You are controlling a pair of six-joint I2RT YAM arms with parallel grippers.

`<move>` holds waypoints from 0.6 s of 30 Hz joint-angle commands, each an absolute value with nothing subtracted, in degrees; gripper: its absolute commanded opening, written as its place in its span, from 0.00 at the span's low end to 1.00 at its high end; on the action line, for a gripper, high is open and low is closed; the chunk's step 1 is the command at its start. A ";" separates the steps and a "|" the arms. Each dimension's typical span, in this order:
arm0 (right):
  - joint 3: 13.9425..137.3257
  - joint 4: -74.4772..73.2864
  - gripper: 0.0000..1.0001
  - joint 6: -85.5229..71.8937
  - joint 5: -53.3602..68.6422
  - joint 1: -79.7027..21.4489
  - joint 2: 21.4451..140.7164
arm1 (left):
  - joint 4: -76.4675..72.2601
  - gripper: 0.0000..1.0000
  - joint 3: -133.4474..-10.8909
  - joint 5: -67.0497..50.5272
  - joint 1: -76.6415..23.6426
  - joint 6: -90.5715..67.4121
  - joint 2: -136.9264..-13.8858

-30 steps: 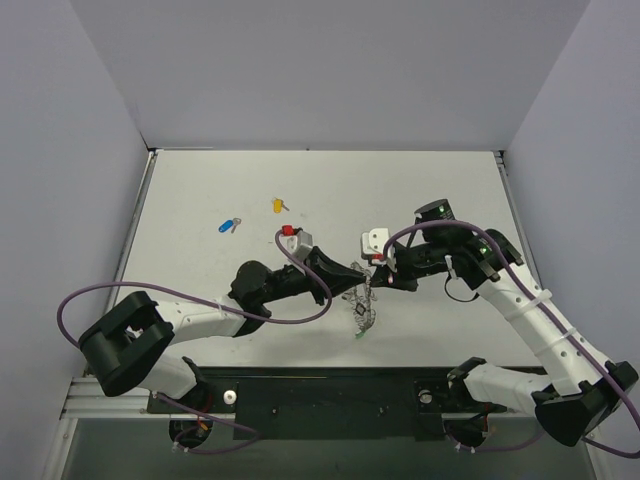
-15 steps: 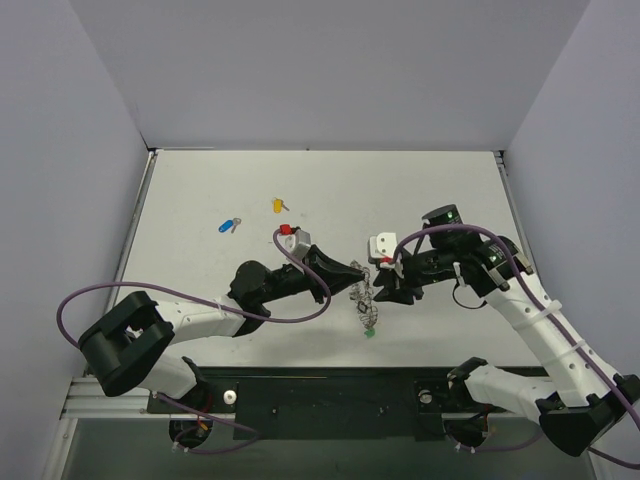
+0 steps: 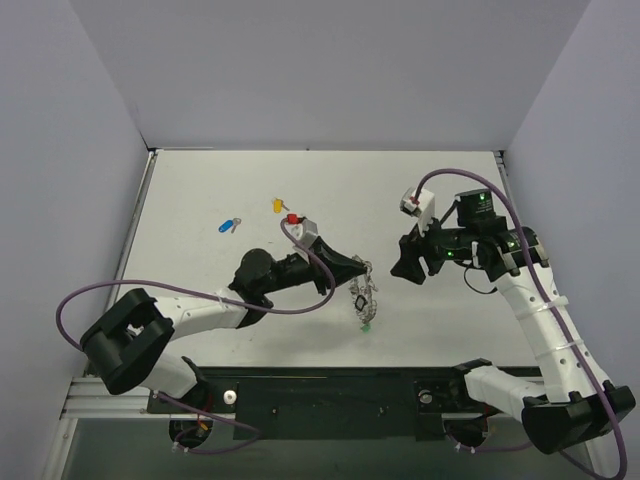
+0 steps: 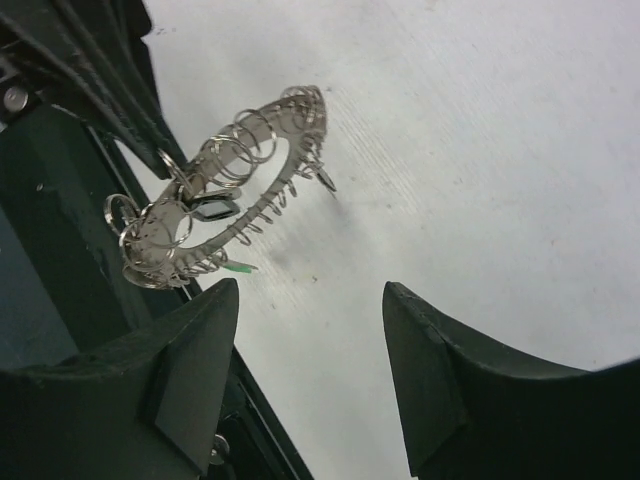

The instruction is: Put the keys on the keyring

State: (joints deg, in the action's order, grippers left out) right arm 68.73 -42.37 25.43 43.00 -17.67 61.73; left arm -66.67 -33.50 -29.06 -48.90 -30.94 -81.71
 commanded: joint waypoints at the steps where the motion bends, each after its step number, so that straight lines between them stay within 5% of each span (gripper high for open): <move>1: 71.80 -44.82 0.55 17.40 38.59 -12.32 61.97 | -57.06 0.00 -42.88 -32.08 -46.77 -31.90 -84.89; 11: 71.46 -55.90 0.56 23.82 44.90 -3.52 62.40 | -40.97 0.00 -56.75 -18.83 -42.28 -37.97 -91.92; 18: 62.34 -55.20 0.57 27.94 53.68 -0.17 62.67 | -44.80 0.00 -61.44 -18.72 -35.96 -39.90 -96.85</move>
